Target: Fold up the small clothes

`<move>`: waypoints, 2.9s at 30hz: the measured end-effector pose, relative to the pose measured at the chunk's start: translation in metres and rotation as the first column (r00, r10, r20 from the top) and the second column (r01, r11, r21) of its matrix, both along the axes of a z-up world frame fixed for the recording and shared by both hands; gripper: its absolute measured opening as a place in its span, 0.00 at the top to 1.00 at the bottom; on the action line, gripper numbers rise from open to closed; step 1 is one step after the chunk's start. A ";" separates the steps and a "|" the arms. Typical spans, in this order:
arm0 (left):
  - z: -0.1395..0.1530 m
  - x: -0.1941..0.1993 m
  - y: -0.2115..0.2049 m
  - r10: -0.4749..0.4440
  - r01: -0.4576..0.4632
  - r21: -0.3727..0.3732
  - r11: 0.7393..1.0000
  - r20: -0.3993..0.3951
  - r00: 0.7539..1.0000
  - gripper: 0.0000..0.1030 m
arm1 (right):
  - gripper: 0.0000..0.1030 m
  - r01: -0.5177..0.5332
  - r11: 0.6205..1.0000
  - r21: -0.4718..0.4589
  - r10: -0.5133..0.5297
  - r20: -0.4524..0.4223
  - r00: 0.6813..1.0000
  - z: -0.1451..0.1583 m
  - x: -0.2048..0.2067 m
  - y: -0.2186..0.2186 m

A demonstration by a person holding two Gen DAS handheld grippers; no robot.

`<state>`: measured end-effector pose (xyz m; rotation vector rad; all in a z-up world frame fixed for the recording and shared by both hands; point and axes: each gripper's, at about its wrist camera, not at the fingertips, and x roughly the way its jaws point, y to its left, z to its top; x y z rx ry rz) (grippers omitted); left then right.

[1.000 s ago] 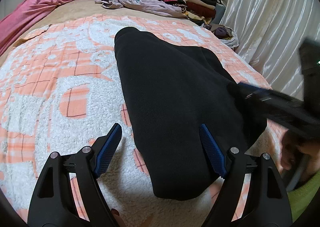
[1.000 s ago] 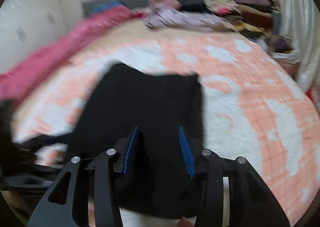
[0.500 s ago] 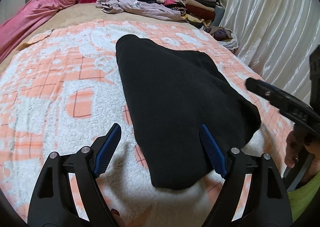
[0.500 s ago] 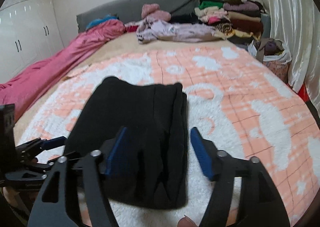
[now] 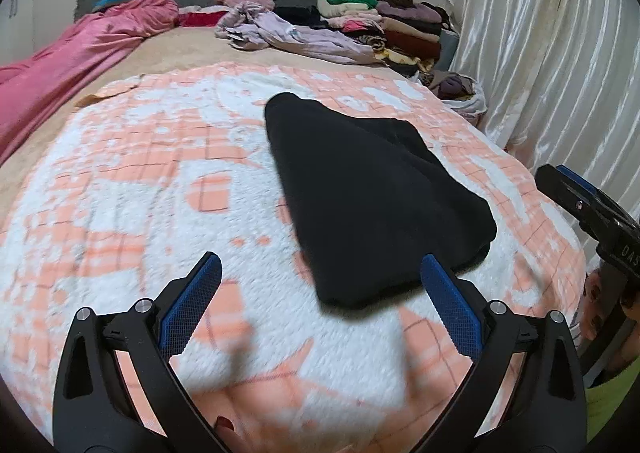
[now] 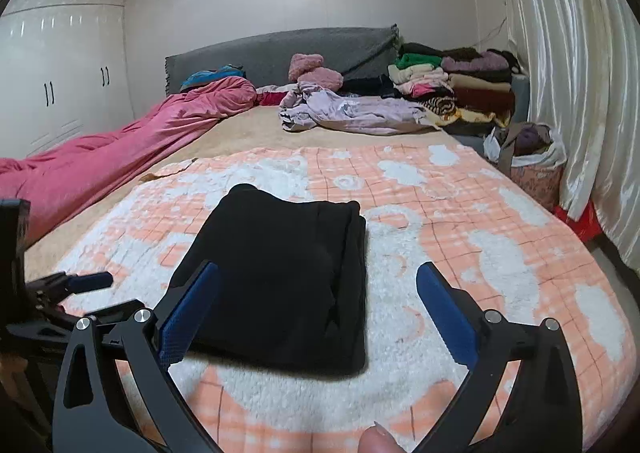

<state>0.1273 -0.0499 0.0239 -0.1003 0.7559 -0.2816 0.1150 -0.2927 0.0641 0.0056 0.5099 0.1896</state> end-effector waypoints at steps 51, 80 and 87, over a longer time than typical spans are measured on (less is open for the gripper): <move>-0.019 -0.085 0.027 0.109 -0.106 0.051 0.993 -0.046 0.993 0.09 | 0.04 0.027 0.999 0.028 -0.021 -0.189 0.982 -0.057 -0.074 0.010; -0.017 -0.087 0.029 0.114 -0.112 0.051 0.992 -0.044 0.992 0.09 | 0.04 0.026 0.999 0.029 -0.020 -0.193 0.981 -0.058 -0.075 0.013; -0.017 -0.087 0.031 0.120 -0.117 0.053 0.992 -0.051 0.991 0.09 | 0.04 0.024 0.999 0.028 -0.018 -0.192 0.981 -0.058 -0.074 0.013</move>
